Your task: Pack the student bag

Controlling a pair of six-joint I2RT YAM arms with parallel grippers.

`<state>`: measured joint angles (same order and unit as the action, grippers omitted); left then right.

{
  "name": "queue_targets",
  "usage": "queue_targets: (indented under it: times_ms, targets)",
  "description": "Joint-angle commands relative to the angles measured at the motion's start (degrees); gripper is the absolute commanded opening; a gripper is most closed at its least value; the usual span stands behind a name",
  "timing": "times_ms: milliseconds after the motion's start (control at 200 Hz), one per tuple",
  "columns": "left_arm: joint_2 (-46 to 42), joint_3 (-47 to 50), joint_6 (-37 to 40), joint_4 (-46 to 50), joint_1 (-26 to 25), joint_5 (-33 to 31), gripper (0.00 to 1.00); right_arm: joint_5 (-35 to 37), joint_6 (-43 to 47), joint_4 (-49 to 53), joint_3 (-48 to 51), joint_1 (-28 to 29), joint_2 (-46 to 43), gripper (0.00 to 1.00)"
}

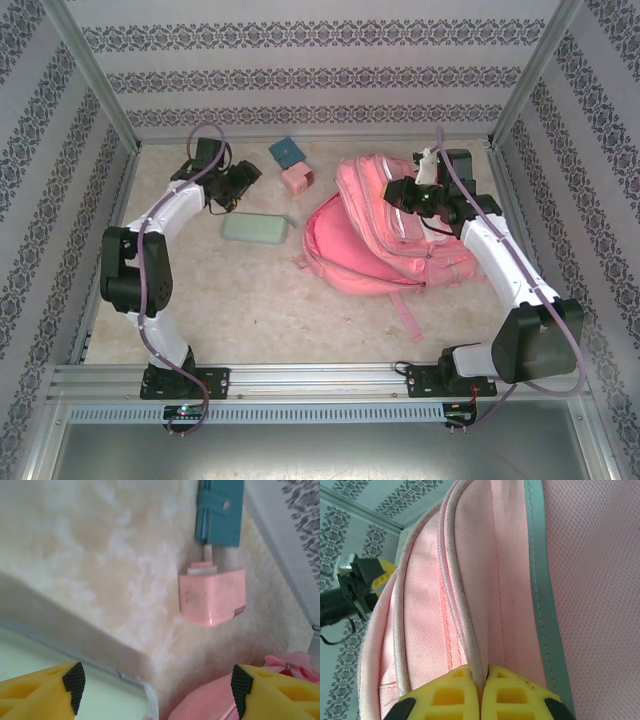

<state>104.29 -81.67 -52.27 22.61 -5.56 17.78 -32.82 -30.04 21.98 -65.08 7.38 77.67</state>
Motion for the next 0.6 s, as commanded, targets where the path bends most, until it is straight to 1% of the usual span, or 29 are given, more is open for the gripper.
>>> queue_targets:
  times_ms: [0,75,190,300,405,515,595]
  targets:
    - [5.82,-6.56,9.76,8.66,1.88,-0.98,0.78,-0.16,0.26,-2.51,0.9,0.09,-2.9,0.0]
    - [9.12,-9.69,13.16,9.81,2.61,-1.38,0.78,0.12,0.49,-2.09,1.01,0.09,-3.31,0.0]
    - [13.79,-13.99,15.88,13.63,3.32,-1.08,0.78,0.54,0.81,-1.66,1.01,0.09,-3.91,0.0]
    - [16.5,-14.35,17.11,15.21,3.45,0.33,0.76,0.89,0.84,-1.32,1.08,0.01,-4.26,0.0]
    - [14.97,-10.07,16.53,13.42,3.45,1.46,0.75,1.15,1.05,-1.37,1.18,0.0,-4.27,0.0]
    - [11.31,-4.83,16.2,12.6,3.47,1.02,0.75,1.1,1.24,-1.52,1.1,0.0,-3.74,0.0]
    - [7.63,1.03,14.68,10.86,3.32,2.63,0.75,0.88,1.24,-1.95,1.03,0.0,-3.03,0.0]
